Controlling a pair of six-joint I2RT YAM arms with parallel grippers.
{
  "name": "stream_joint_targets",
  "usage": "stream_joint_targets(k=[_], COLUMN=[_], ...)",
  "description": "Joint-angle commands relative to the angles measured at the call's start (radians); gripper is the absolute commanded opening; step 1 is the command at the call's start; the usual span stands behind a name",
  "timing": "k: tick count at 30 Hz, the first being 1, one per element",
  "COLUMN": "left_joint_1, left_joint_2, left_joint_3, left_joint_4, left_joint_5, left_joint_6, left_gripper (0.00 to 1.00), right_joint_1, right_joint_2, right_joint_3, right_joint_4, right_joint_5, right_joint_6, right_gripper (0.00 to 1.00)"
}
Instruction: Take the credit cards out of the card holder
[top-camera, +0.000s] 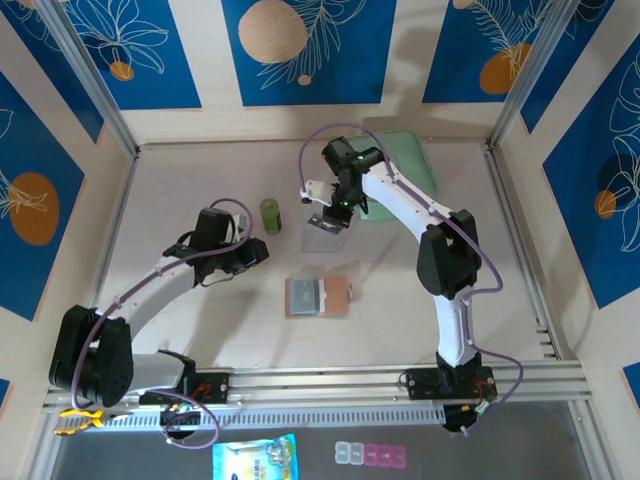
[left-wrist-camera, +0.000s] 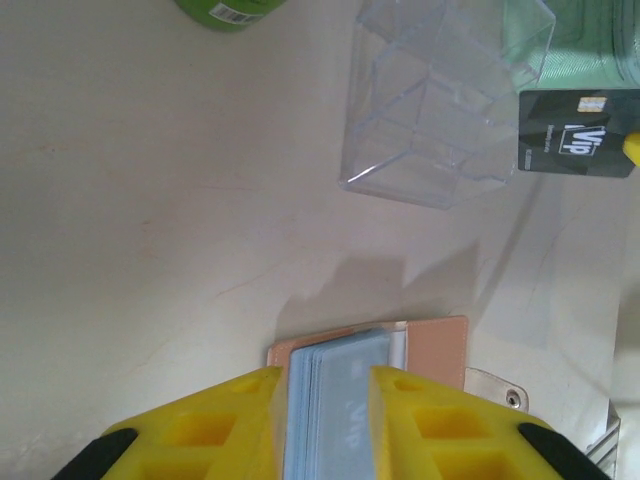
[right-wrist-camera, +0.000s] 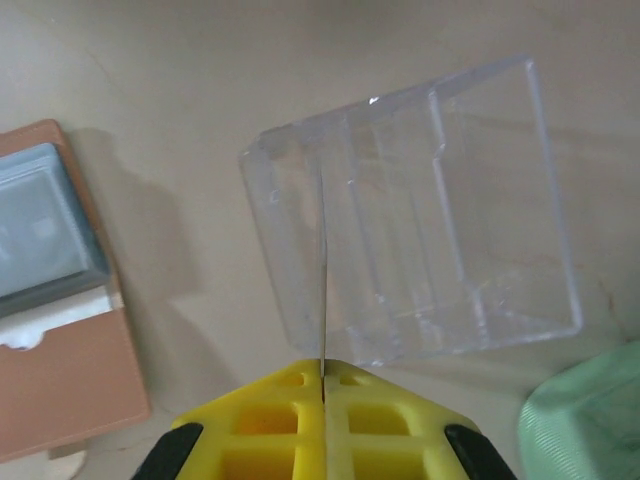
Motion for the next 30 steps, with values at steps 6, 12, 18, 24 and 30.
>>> stream_joint_targets(k=[6, 12, 18, 24, 30], left_joint_1=[0.044, 0.058, 0.065, 0.072, 0.078], left_joint_2=[-0.026, -0.036, -0.043, -0.060, -0.079], left_joint_3=[-0.019, -0.027, -0.035, -0.043, -0.061], left_joint_4=[-0.025, -0.034, -0.041, -0.048, -0.052], left_joint_5=[0.032, 0.033, 0.034, 0.030, 0.027], left_joint_6=[0.015, 0.017, 0.017, 0.020, 0.017], left_gripper=[0.27, 0.27, 0.27, 0.27, 0.27], right_joint_1=[0.011, 0.015, 0.018, 0.018, 0.023], right_joint_2=[0.126, 0.192, 0.253, 0.274, 0.285], right_joint_3=[0.192, 0.261, 0.308, 0.304, 0.281], right_joint_4=[-0.202, -0.266, -0.297, -0.302, -0.305], right_joint_5=[-0.042, -0.071, -0.068, -0.089, -0.117], right_joint_6=[-0.140, -0.163, -0.168, -0.174, -0.177], right_gripper=[0.00, 0.00, 0.00, 0.00, 0.00])
